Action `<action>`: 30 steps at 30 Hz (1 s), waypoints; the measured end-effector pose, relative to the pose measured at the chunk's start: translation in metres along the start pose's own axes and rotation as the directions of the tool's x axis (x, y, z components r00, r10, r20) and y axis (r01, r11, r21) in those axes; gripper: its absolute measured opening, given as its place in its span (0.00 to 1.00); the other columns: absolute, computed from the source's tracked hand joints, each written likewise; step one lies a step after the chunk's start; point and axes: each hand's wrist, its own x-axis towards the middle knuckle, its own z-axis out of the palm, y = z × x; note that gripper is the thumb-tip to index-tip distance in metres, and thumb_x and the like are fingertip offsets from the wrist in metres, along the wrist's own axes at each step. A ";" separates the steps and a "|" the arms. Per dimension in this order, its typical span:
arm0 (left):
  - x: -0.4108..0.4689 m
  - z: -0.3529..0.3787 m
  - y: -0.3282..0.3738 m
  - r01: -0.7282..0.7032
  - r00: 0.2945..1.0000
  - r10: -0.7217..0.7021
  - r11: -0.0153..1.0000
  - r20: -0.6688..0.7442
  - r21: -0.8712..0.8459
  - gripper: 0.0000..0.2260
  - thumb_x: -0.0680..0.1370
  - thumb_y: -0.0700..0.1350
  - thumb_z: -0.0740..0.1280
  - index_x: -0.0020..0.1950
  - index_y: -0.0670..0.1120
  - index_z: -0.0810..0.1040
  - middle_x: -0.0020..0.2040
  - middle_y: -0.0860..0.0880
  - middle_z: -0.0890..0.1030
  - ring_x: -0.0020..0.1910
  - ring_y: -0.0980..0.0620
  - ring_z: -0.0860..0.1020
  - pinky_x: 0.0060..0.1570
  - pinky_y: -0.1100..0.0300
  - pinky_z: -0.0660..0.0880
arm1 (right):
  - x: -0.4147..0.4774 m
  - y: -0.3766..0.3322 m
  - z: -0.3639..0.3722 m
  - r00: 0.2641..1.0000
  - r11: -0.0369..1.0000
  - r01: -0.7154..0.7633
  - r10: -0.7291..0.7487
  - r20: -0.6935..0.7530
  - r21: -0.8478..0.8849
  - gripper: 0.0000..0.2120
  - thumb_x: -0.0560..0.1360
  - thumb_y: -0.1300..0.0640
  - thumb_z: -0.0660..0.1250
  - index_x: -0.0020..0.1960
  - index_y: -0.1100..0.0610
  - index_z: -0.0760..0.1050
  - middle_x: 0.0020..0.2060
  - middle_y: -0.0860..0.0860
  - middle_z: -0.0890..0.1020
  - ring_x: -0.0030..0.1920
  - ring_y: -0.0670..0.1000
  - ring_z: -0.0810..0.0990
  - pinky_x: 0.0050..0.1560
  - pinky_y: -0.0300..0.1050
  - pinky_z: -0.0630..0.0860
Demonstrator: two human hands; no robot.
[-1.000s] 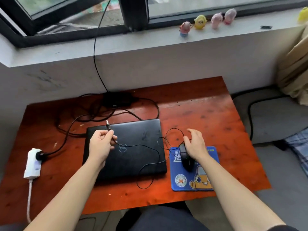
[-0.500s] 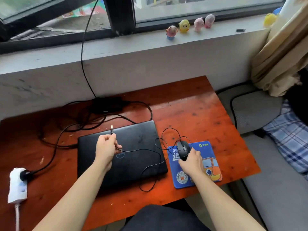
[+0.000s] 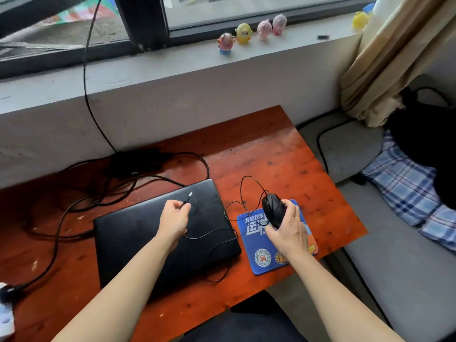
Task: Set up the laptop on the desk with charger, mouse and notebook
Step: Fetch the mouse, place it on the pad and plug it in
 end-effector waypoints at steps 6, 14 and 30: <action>0.004 0.030 0.007 -0.170 0.981 0.129 0.929 0.144 0.328 0.07 0.79 0.50 0.64 0.56 0.52 0.70 0.46 0.49 0.79 0.44 0.48 0.77 0.43 0.55 0.71 | 0.002 0.005 -0.024 0.999 0.999 -0.047 0.047 -0.010 0.016 0.35 0.65 0.47 0.74 0.67 0.47 0.63 0.58 0.48 0.75 0.51 0.54 0.80 0.46 0.45 0.75; -0.004 0.042 0.026 -0.214 0.952 0.152 0.951 0.264 0.223 0.12 0.78 0.40 0.65 0.59 0.52 0.78 0.45 0.51 0.79 0.35 0.58 0.73 0.38 0.61 0.70 | 0.017 0.001 -0.030 0.952 0.851 -0.294 0.221 0.212 0.436 0.30 0.67 0.57 0.78 0.62 0.46 0.66 0.49 0.39 0.77 0.46 0.36 0.77 0.37 0.25 0.70; -0.022 0.076 0.011 0.044 0.946 -0.095 0.985 0.310 0.168 0.07 0.77 0.43 0.65 0.39 0.50 0.77 0.37 0.47 0.76 0.26 0.52 0.67 0.25 0.63 0.63 | 0.021 0.024 -0.017 0.856 0.897 -0.398 0.287 0.431 0.194 0.26 0.68 0.52 0.76 0.64 0.49 0.72 0.54 0.48 0.81 0.51 0.50 0.78 0.48 0.42 0.71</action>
